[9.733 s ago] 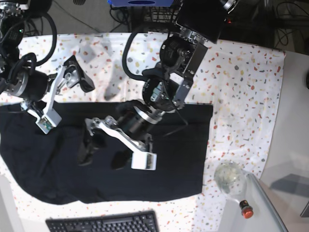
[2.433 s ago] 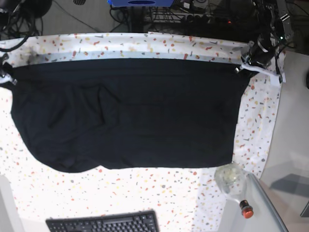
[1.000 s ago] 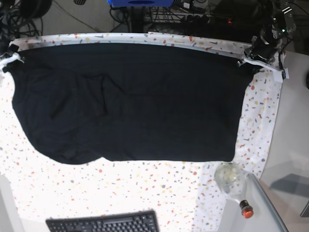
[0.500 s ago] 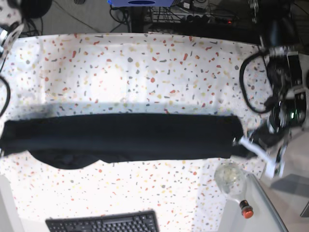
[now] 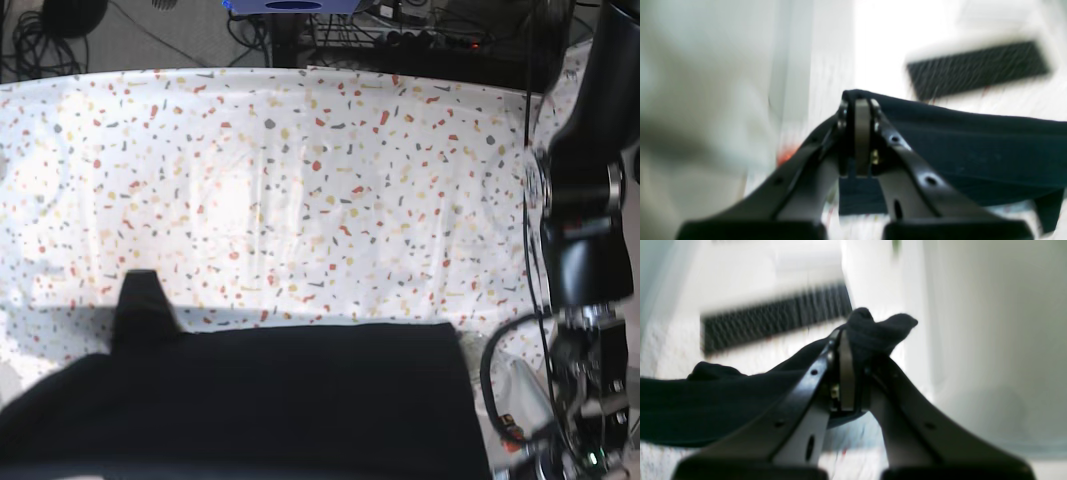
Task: Layout the t-shirt on the table in an organized manner, then fold the t-shirt properly
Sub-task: 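Lift the shirt high with both grippers and swing it toward the keyboard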
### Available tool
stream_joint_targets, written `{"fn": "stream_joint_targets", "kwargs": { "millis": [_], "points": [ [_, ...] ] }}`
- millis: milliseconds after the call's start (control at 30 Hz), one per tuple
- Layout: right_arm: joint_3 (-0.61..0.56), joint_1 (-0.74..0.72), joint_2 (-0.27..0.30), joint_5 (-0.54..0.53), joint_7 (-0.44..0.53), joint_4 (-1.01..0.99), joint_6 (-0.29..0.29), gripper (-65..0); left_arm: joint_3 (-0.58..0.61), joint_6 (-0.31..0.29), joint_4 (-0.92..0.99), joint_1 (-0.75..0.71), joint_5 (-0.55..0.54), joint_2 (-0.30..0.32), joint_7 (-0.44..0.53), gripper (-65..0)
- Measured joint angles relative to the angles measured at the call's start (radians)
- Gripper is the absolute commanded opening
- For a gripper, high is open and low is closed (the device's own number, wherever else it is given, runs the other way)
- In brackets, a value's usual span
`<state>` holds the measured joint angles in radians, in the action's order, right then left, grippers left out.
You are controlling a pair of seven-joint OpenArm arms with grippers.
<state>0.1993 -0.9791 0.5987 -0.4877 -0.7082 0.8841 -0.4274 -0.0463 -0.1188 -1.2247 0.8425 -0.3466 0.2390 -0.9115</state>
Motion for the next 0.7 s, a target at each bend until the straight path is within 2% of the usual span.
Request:
{"fn": "stream_joint_targets", "kwargs": {
  "millis": [100, 167, 233, 300, 400, 433, 500, 633, 700],
  "points": [
    [-0.010, -0.134, 0.044, 0.000, -0.012, 0.031, 0.002, -65.0, -0.005, -0.001, -0.004, 0.113, -0.006, -0.003, 0.009, -65.0],
    [-0.002, -0.173, 0.080, -0.017, -0.051, 0.112, 0.001, -65.0, -0.006, -0.002, -0.040, 0.156, -0.014, 0.000, 0.032, -65.0],
    [0.005, -0.166, 0.110, -0.021, -0.139, 0.220, 0.001, -65.0, -0.008, -0.004, -0.096, 0.151, -0.020, 0.003, 0.035, -65.0],
    [0.031, -0.099, 0.120, -0.014, -0.196, 0.311, 0.002, -65.0, -0.007, 0.001, -0.167, 0.091, -0.013, 0.002, 0.005, -65.0],
    [0.174, 0.127, 0.076, -0.002, -0.284, 0.438, 0.006, -65.0, 0.003, 0.008, -0.261, -0.079, 0.002, 0.000, -0.031, -65.0],
    [0.219, 0.204, 0.051, 0.008, -0.288, 0.463, 0.020, -65.0, 0.000, 0.006, -0.281, -0.130, 0.000, 0.001, -0.035, -65.0],
    [0.322, 0.361, -0.023, 0.008, -0.309, 0.515, 0.010, -65.0, -0.003, 0.011, -0.329, -0.247, 0.008, -0.002, -0.041, -65.0],
    [0.470, 0.588, -0.142, 0.026, -0.252, 0.533, 0.019, -65.0, 0.001, 0.009, -0.351, -0.429, 0.003, 0.001, -0.018, -65.0],
    [0.491, 0.694, -0.193, 0.011, -0.154, 0.512, 0.019, -65.0, 0.002, 0.011, -0.336, -0.521, 0.008, 0.000, 0.005, -65.0]
  ]
}}
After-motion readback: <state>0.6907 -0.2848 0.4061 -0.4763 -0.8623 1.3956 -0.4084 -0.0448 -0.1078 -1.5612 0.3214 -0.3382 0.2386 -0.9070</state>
